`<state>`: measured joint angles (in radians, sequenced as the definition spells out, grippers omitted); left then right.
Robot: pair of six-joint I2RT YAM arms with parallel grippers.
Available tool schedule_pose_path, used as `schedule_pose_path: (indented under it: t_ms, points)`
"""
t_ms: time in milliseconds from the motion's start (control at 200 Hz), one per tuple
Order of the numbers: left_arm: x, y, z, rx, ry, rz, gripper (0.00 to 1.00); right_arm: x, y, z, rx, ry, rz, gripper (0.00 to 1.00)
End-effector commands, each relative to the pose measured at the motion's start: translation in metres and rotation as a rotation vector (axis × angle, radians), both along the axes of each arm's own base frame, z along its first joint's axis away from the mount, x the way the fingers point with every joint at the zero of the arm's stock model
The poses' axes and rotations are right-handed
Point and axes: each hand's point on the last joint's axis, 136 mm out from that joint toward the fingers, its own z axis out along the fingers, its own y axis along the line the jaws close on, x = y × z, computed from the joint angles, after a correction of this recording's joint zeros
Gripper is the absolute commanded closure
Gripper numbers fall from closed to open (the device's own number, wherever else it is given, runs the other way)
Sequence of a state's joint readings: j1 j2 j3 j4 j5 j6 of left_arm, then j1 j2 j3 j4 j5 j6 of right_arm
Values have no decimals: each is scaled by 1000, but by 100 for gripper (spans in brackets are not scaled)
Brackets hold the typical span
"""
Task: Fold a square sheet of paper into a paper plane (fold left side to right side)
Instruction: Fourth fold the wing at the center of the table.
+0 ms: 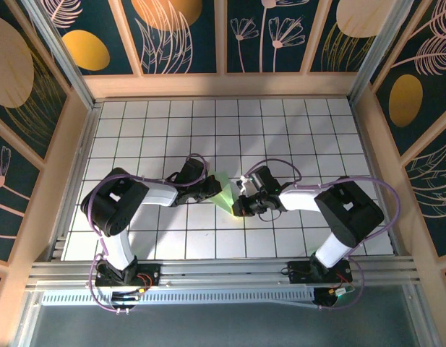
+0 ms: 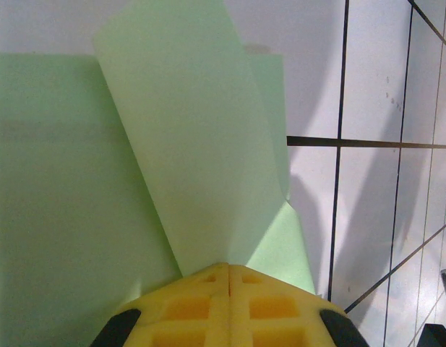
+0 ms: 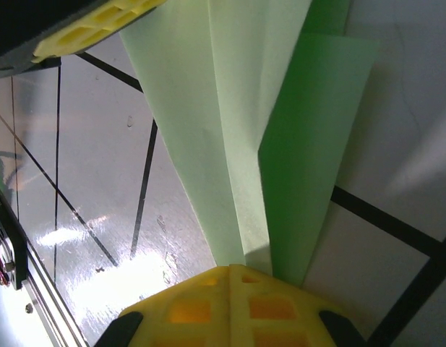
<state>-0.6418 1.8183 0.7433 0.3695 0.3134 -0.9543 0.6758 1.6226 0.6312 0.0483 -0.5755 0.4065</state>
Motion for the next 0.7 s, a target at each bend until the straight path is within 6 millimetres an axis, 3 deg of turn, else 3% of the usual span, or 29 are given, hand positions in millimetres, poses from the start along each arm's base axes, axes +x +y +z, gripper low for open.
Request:
schedule_pose_path:
  t_ms: [0, 696]
  points:
    - [-14, 24, -35, 129, 88, 36, 100, -12, -12, -9, -34, 50, -14, 96]
    - [-14, 26, -36, 140, 89, 38, 100, -22, -24, -10, -66, 59, -23, 96]
